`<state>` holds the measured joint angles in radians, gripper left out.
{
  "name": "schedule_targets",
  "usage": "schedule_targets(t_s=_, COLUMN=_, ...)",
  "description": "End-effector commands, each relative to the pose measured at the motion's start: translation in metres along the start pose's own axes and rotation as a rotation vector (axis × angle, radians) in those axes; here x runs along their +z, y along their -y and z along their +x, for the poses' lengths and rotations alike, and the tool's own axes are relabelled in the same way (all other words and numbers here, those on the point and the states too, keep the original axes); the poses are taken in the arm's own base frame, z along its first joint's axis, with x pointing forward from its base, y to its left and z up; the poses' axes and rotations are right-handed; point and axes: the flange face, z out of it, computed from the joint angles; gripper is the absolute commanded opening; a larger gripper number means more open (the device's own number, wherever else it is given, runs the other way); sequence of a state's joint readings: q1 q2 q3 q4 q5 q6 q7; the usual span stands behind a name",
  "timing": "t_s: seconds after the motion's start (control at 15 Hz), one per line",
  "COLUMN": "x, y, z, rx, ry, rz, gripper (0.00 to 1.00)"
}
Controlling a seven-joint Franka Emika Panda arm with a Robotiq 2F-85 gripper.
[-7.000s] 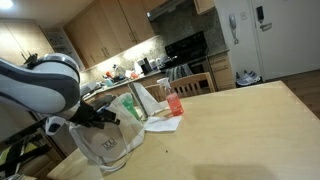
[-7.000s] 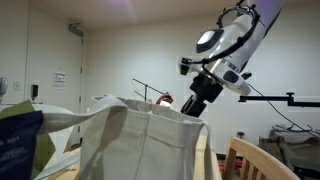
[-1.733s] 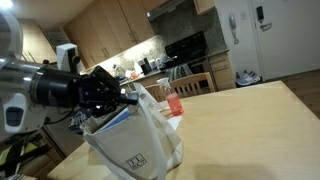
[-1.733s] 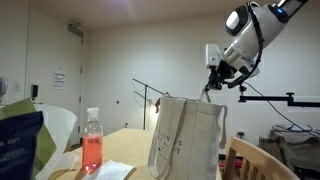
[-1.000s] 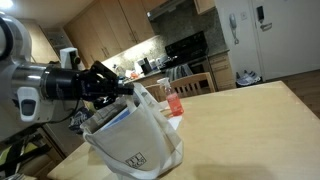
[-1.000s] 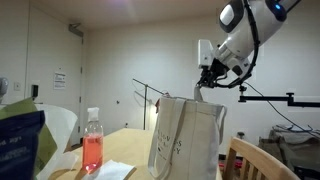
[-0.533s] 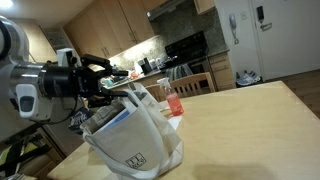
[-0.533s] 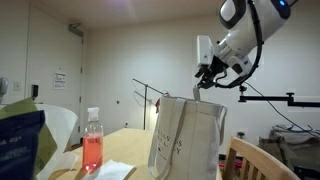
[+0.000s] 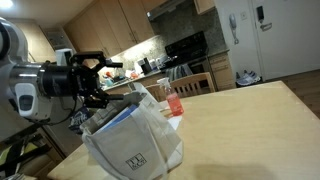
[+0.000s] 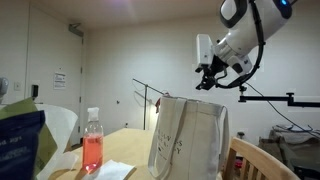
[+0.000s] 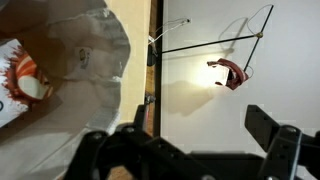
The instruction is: Pick up the three objects from the table, put them in the carrier bag and move the bag to the center of the table
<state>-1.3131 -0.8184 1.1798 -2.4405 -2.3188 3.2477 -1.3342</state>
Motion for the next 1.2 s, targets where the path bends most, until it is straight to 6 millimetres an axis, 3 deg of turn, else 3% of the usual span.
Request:
schedule_targets(t_s=0.0, x=0.000, y=0.000, z=0.006, rx=-0.018, ry=0.019, rz=-0.025, gripper=1.00)
schedule_targets(t_s=0.2, x=0.005, y=-0.011, z=0.021, rx=-0.068, ry=-0.001, rz=-0.098, gripper=1.00)
schedule_targets(t_s=0.67, x=0.025, y=-0.046, z=0.078, rx=-0.161, ry=-0.108, rz=-0.249, gripper=1.00)
schedule_targets(t_s=1.13, x=0.026, y=-0.049, z=0.086, rx=-0.163, ry=-0.136, rz=-0.248, gripper=1.00)
